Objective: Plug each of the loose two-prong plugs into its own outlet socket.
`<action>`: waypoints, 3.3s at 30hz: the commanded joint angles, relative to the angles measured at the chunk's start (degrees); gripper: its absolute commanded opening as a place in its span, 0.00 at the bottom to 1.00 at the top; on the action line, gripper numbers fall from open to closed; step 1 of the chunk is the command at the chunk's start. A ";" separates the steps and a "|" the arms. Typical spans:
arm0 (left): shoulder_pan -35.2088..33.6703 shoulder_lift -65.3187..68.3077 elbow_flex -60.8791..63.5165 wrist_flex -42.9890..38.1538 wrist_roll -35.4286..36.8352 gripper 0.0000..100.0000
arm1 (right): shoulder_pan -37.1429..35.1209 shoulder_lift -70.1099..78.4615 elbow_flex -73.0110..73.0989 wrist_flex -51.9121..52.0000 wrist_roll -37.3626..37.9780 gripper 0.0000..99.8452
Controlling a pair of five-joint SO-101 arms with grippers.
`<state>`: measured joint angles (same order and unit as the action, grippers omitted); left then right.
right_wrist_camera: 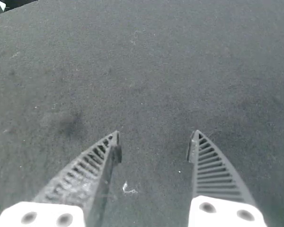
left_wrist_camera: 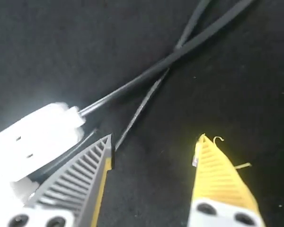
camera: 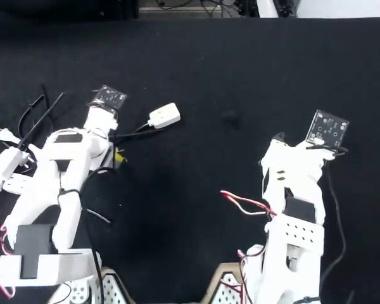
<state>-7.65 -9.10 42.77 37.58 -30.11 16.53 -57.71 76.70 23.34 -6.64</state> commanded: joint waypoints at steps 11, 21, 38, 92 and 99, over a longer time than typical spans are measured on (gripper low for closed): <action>-3.56 17.41 -13.58 3.78 0.35 0.25 | 1.05 -1.89 -1.54 -1.41 -0.09 0.22; 0.92 10.55 -13.58 15.56 0.26 0.03 | 1.05 -1.89 -1.54 -1.49 -0.09 0.22; 17.45 -17.58 -6.73 40.70 -10.37 0.03 | 1.05 -1.89 -1.54 -1.58 -0.09 0.22; 17.10 -36.57 -34.15 62.42 -1.41 0.03 | 1.05 -1.71 -1.54 -1.67 -0.09 0.22; 19.03 -36.57 -31.08 62.24 -5.80 0.03 | 1.05 -1.71 -1.54 -1.67 -0.09 0.22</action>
<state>9.67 -44.97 12.35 100.26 -34.68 16.53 -57.71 76.70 23.34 -6.64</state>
